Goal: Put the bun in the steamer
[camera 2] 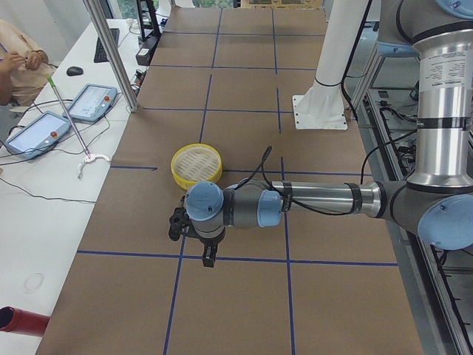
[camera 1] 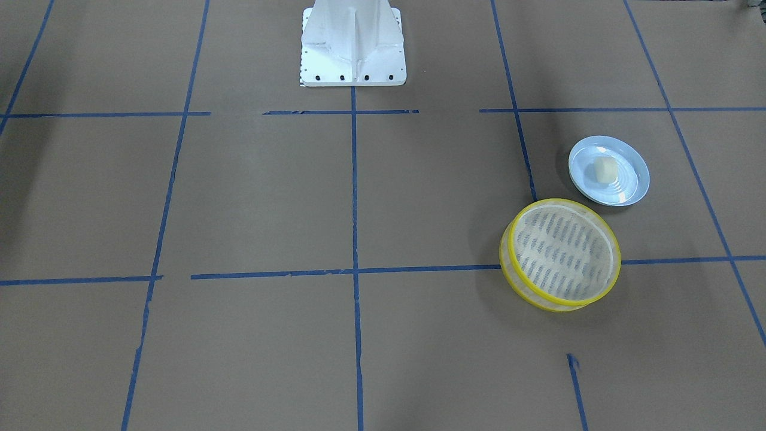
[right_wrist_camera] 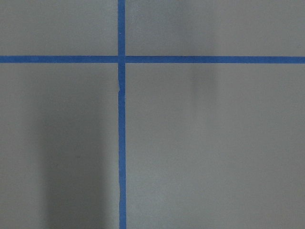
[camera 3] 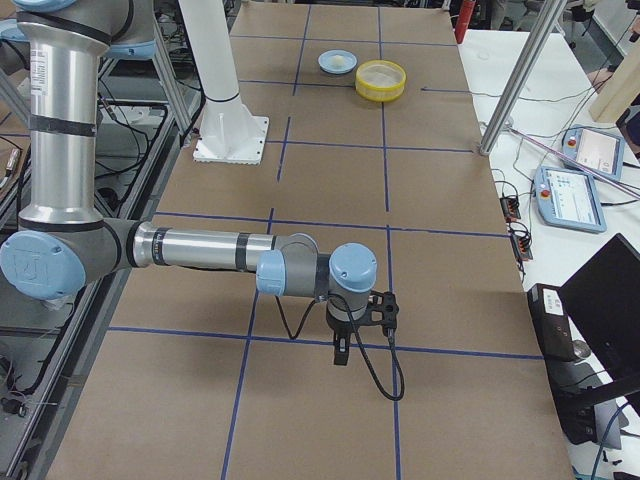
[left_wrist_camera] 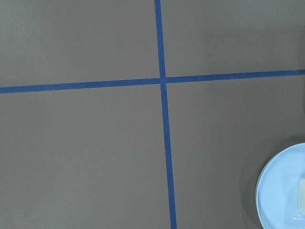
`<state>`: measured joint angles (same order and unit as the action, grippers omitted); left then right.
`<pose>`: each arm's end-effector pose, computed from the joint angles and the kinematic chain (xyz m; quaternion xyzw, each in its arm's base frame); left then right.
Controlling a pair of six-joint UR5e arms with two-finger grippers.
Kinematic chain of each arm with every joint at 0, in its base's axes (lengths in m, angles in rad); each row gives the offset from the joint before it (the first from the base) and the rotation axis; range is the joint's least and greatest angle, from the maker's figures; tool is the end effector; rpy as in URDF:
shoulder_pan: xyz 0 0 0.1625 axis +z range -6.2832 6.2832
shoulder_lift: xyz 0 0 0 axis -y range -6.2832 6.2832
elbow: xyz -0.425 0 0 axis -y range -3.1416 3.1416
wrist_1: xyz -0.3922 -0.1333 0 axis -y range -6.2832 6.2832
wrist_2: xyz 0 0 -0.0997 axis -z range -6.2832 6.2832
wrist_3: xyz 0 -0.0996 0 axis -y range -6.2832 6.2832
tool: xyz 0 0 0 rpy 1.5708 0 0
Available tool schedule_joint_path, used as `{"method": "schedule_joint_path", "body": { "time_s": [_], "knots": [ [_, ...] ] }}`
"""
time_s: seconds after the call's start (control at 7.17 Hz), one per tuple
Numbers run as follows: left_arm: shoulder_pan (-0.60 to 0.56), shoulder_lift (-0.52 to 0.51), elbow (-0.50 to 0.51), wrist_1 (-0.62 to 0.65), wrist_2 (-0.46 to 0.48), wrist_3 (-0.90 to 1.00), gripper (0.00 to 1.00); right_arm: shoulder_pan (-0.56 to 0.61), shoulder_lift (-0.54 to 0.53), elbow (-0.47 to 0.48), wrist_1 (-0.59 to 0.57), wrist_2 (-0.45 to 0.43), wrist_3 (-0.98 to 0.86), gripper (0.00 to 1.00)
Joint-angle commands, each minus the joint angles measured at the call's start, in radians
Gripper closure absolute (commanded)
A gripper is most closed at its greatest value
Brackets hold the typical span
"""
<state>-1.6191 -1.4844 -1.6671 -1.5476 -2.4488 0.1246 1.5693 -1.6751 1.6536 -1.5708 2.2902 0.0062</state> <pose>-0.0785 -0.4511 0.6470 0.0307 0.4240 0.0317 0.9046 0.0670 -0.4460 0.6707 -0.0114 -0.3519 0.0060 0.9359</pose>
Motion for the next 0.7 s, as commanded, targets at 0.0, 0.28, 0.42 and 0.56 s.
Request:
{"method": "schedule_joint_path", "body": {
  "time_s": [0.0, 0.28, 0.42, 0.56],
  "knots": [
    [0.002, 0.033, -0.02, -0.021, -0.045, -0.012, 0.0, 0.0, 0.0, 0.0, 0.0, 0.0, 0.0, 0.0],
    [0.081, 0.027, -0.013, -0.158, -0.056, -0.176, 0.0, 0.0, 0.0, 0.0, 0.0, 0.0, 0.0, 0.0],
    [0.19, 0.027, -0.007, -0.272, -0.05, -0.294, 0.0, 0.0, 0.0, 0.0, 0.0, 0.0, 0.0, 0.0],
    [0.274, 0.024, -0.019, -0.39, -0.042, -0.494, 0.0, 0.0, 0.0, 0.0, 0.0, 0.0, 0.0, 0.0]
  ]
}}
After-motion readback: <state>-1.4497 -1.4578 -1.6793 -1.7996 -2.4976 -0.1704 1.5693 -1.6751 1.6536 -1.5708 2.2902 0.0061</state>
